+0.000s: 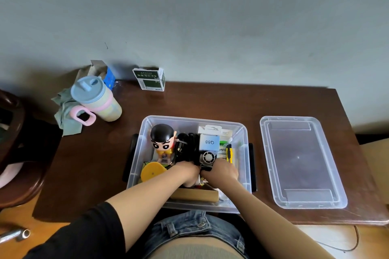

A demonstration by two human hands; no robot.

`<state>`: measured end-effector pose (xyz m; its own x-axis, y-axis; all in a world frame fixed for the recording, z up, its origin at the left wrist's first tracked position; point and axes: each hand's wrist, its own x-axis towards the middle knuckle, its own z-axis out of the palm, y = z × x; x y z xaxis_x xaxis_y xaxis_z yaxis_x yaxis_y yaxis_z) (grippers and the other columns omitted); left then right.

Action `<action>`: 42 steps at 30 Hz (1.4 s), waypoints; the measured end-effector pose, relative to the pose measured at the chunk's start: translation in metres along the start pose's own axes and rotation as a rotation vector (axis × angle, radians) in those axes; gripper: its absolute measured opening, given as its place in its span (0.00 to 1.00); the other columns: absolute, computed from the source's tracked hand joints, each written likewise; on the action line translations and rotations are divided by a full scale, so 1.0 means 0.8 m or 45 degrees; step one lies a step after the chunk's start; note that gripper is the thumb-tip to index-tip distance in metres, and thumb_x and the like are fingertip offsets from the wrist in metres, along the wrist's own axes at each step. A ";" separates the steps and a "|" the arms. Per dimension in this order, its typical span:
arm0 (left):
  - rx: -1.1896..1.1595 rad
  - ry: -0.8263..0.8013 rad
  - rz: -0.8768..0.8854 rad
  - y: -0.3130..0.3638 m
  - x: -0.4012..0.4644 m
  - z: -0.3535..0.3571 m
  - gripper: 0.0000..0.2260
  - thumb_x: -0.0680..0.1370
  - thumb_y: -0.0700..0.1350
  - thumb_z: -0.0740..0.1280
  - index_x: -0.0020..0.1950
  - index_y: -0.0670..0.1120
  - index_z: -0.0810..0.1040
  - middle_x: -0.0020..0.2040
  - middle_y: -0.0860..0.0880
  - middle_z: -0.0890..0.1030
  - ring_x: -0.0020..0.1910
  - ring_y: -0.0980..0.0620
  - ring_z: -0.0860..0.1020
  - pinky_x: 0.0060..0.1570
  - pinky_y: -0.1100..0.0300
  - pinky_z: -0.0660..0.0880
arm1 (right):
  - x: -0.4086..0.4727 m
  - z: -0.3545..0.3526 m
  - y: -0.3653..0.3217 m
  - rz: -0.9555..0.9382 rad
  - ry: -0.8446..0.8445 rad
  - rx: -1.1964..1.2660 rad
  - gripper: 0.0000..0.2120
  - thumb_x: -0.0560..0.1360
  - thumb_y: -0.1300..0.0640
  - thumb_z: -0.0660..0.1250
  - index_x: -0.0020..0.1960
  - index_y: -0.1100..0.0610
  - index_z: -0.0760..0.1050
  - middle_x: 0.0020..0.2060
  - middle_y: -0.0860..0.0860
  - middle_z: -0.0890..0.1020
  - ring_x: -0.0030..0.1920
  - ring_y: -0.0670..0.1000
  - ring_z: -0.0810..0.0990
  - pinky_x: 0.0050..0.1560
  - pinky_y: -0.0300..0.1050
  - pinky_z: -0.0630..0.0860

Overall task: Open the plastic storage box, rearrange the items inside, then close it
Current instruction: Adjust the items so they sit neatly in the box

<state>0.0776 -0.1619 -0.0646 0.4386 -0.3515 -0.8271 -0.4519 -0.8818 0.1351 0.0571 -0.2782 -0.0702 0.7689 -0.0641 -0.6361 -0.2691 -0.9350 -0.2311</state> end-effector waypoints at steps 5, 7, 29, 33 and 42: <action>0.005 0.000 -0.026 0.001 -0.005 -0.001 0.16 0.77 0.35 0.62 0.65 0.39 0.71 0.62 0.41 0.75 0.58 0.41 0.76 0.51 0.53 0.73 | -0.003 0.000 -0.002 0.003 0.018 -0.014 0.12 0.69 0.44 0.63 0.33 0.51 0.69 0.28 0.46 0.71 0.36 0.51 0.75 0.30 0.39 0.65; 0.026 -0.003 -0.026 0.003 -0.008 -0.003 0.14 0.77 0.35 0.63 0.63 0.39 0.73 0.60 0.41 0.77 0.57 0.40 0.76 0.51 0.53 0.74 | -0.002 -0.003 -0.002 0.028 -0.015 0.013 0.13 0.69 0.43 0.63 0.33 0.51 0.70 0.28 0.46 0.72 0.34 0.50 0.75 0.29 0.38 0.65; -0.424 0.347 0.273 -0.039 -0.065 -0.023 0.12 0.79 0.44 0.62 0.61 0.45 0.66 0.42 0.54 0.75 0.34 0.57 0.70 0.31 0.64 0.63 | -0.013 -0.067 -0.005 -0.300 -0.165 -0.851 0.07 0.72 0.53 0.70 0.46 0.56 0.76 0.35 0.49 0.72 0.43 0.51 0.77 0.38 0.40 0.72; -0.616 0.421 0.238 -0.056 -0.071 -0.017 0.13 0.79 0.47 0.64 0.62 0.49 0.67 0.39 0.56 0.74 0.35 0.59 0.72 0.32 0.64 0.66 | -0.002 -0.057 -0.004 -0.258 -0.107 -0.852 0.09 0.74 0.57 0.67 0.54 0.57 0.77 0.34 0.49 0.71 0.42 0.51 0.75 0.33 0.38 0.70; -0.940 0.654 0.167 -0.073 -0.080 -0.006 0.16 0.78 0.47 0.66 0.64 0.51 0.67 0.55 0.53 0.75 0.53 0.54 0.75 0.53 0.60 0.72 | -0.001 -0.052 0.010 -0.202 0.160 -0.675 0.10 0.77 0.62 0.64 0.58 0.61 0.74 0.52 0.54 0.81 0.51 0.53 0.81 0.39 0.41 0.71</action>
<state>0.0795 -0.0898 -0.0171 0.7912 -0.4040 -0.4591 0.0126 -0.7398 0.6727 0.0784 -0.3000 -0.0405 0.8481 0.0811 -0.5236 0.1588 -0.9817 0.1051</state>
